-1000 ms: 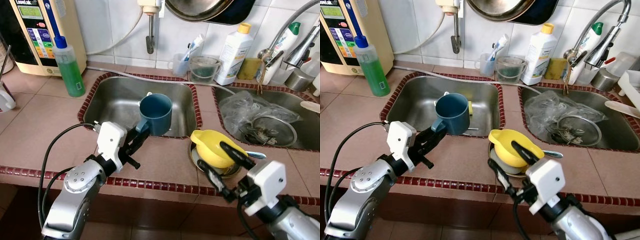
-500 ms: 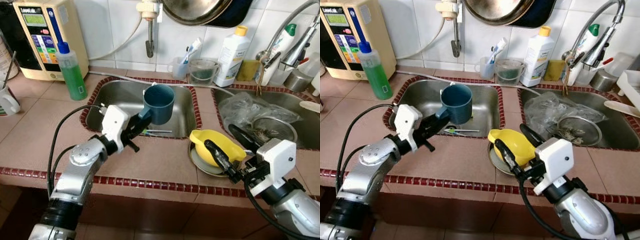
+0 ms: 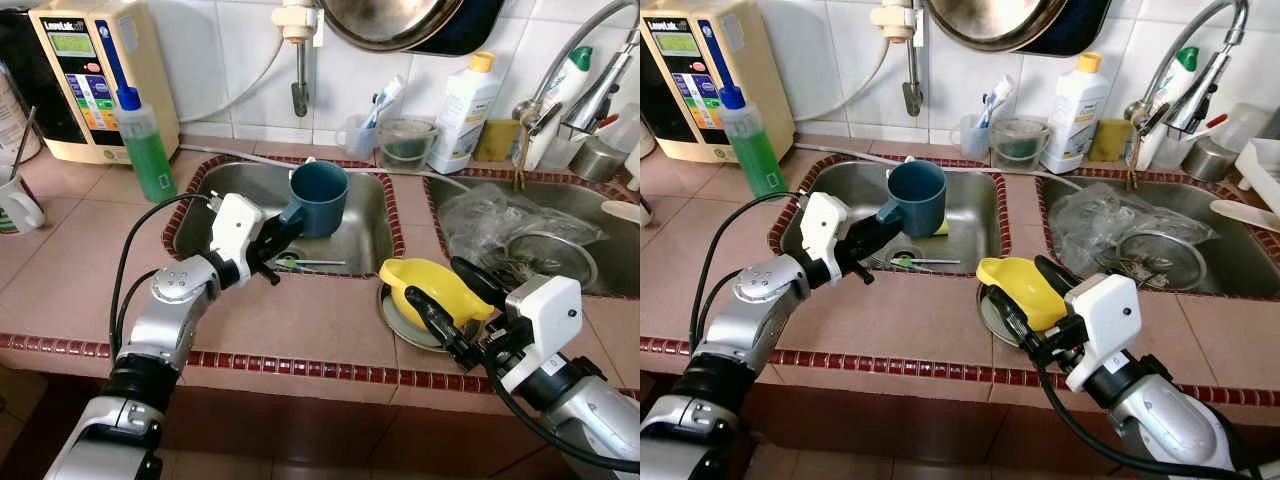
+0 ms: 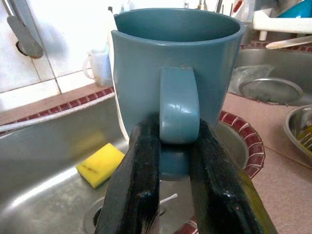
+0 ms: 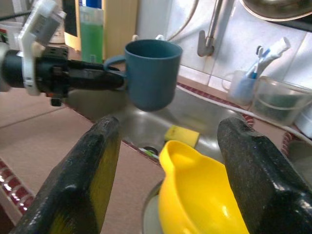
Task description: Kitchen organization
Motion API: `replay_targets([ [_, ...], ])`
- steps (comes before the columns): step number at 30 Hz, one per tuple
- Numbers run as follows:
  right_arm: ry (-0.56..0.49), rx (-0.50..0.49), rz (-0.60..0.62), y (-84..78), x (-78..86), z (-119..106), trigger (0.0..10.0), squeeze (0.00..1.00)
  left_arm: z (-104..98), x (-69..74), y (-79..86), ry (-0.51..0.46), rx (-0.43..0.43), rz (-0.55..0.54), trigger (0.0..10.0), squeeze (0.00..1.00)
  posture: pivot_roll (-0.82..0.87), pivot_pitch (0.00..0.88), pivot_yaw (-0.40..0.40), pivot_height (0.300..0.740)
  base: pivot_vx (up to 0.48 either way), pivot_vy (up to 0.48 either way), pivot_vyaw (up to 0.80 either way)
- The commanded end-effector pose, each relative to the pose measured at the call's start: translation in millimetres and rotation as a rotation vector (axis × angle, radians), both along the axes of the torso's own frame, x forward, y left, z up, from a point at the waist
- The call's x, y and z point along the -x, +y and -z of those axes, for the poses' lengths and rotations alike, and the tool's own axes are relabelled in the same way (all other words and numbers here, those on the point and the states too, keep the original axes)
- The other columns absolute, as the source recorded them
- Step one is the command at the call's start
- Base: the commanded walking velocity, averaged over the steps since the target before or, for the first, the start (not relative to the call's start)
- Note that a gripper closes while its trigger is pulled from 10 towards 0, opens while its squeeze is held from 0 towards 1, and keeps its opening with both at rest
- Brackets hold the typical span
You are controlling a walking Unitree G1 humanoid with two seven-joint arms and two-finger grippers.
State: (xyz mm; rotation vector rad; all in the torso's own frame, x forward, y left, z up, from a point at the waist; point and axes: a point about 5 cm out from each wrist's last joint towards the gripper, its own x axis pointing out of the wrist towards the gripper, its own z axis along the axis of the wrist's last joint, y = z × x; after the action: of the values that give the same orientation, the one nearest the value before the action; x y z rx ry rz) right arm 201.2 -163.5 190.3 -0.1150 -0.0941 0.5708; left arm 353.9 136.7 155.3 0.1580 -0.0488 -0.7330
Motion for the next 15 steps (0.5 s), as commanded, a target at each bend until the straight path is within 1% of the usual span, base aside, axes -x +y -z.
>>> replay_targets([
  [1,-0.009,0.001,0.006,-2.7,3.1,-6.3,10.0,0.00,-10.6,-4.6,-0.6,-0.038,-0.019,0.016,10.0,0.00,-0.18,0.090,0.029,0.740,0.000,0.000,0.00],
  [3,0.003,-0.004,0.003,-2.8,5.2,-8.1,10.0,0.00,-11.9,-7.7,-2.5,-0.043,-0.029,0.027,10.0,0.00,-0.18,0.108,0.031,0.740,0.000,0.000,0.00],
  [6,0.004,-0.004,0.002,-2.5,5.9,-8.6,10.0,0.00,-12.1,-8.2,-3.0,-0.043,-0.031,0.030,10.0,0.00,-0.18,0.110,0.032,0.740,0.000,0.000,0.00],
  [10,0.028,-0.026,0.005,-1.6,7.9,-14.4,10.0,0.00,-15.7,-13.6,-8.7,-0.055,-0.044,0.067,10.0,0.00,-0.18,0.132,0.034,0.740,0.000,0.000,0.00],
  [15,0.047,-0.059,-0.001,-1.2,6.9,-24.1,10.0,0.00,-24.2,-24.6,-7.3,-0.055,-0.059,0.057,10.0,0.00,-0.18,0.175,0.038,0.740,0.000,0.000,0.00],
])
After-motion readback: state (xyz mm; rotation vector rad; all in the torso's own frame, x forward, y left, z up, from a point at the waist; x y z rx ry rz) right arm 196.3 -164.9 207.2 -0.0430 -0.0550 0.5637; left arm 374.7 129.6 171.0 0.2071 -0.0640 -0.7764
